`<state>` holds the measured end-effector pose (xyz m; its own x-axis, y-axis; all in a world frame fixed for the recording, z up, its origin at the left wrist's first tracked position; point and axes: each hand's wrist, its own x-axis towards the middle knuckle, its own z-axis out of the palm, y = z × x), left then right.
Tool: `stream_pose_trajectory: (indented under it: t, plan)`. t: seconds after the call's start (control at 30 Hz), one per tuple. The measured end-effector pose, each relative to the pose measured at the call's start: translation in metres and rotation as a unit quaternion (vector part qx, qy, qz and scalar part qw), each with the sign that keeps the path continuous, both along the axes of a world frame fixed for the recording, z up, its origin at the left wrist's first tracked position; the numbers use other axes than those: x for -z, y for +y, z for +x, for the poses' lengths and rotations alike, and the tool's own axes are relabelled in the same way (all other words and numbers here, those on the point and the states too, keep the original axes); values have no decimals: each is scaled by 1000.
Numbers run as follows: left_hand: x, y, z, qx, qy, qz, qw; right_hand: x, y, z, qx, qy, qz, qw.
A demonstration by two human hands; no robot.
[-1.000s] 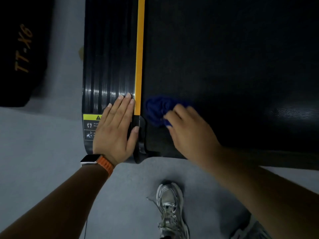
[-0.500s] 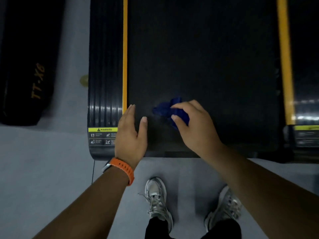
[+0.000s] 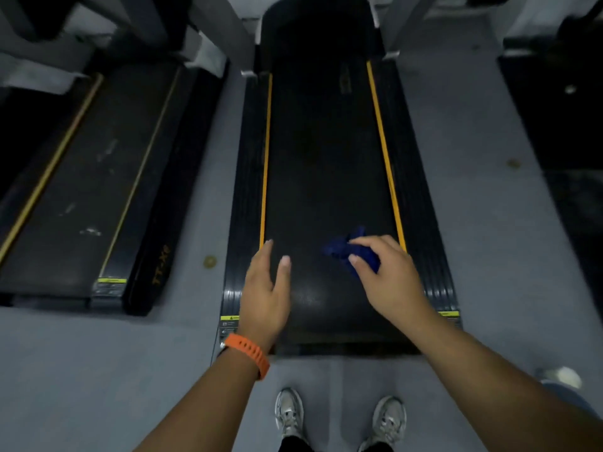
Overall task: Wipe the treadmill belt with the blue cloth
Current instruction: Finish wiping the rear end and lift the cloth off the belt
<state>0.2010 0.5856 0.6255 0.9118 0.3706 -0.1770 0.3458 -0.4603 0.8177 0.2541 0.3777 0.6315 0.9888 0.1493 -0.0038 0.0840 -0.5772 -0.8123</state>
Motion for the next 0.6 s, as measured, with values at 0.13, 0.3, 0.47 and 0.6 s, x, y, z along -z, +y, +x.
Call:
stream_pose_trajectory:
  t: [0.13, 0.3, 0.47, 0.6]
  plan:
    - [-101, -15, 2, -28, -45, -7, 999, -96, -9, -2, -7, -28, 13, 999]
    - [-173, -37, -4, -33, -101, -10, 994, -169, -24, -16, -14, -59, 31, 998]
    - [-188, -69, -17, 10, -112, -33, 993, -192, -48, -52, 12, -83, 35, 996]
    - [-172, -114, -31, 104, -72, -61, 990, -170, -87, -100, 103, -66, 38, 992]
